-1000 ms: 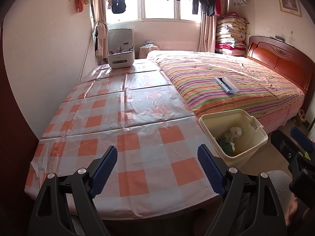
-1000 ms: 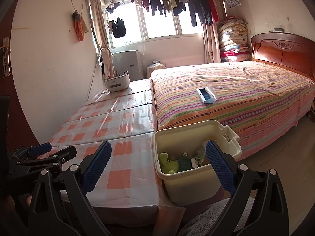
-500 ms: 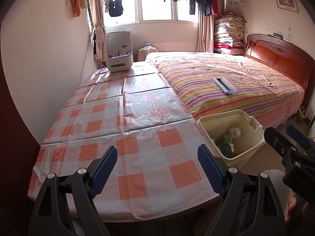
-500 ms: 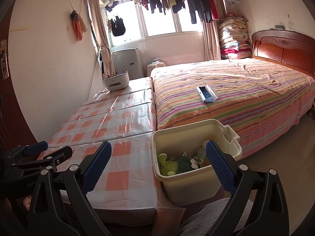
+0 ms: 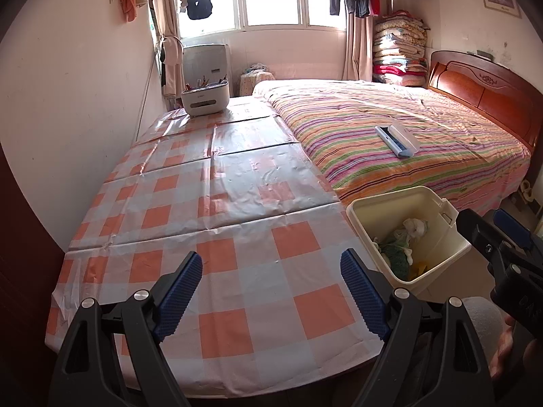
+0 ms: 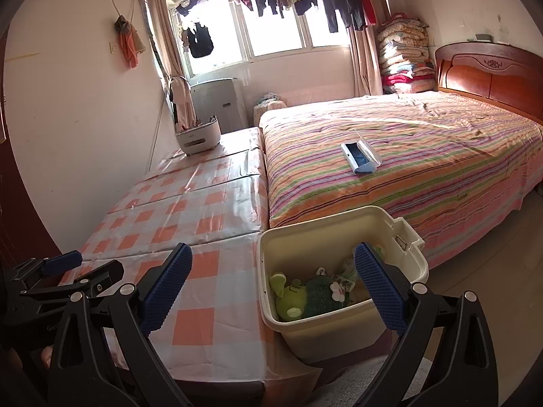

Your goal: Collect trash

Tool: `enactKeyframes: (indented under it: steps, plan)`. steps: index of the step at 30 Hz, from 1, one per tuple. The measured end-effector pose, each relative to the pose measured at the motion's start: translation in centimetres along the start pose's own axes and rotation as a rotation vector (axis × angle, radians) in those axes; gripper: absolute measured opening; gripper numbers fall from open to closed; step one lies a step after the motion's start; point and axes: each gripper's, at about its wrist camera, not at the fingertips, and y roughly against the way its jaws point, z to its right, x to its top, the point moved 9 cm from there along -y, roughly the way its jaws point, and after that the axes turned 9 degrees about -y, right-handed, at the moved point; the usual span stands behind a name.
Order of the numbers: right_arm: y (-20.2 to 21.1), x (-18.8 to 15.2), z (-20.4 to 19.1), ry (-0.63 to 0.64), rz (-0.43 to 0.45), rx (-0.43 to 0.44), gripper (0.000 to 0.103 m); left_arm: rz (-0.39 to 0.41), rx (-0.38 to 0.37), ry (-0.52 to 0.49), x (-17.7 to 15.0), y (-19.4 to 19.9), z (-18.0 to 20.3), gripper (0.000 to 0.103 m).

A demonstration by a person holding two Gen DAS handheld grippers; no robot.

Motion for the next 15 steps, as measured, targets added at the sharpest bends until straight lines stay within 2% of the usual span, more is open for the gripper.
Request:
enactKeyframes:
  steps: [9,15]
  plan:
    - [-1.4,0.0,0.0,-0.011,-0.014,-0.013,0.095,-0.014,-0.009,-0.013,0.2,-1.3,-0.3,0.081]
    - [-2.1,0.1,-0.1,-0.013,-0.022,-0.019,0.095,-0.056,-0.026,-0.035,0.0,-2.3,-0.1,0.081]
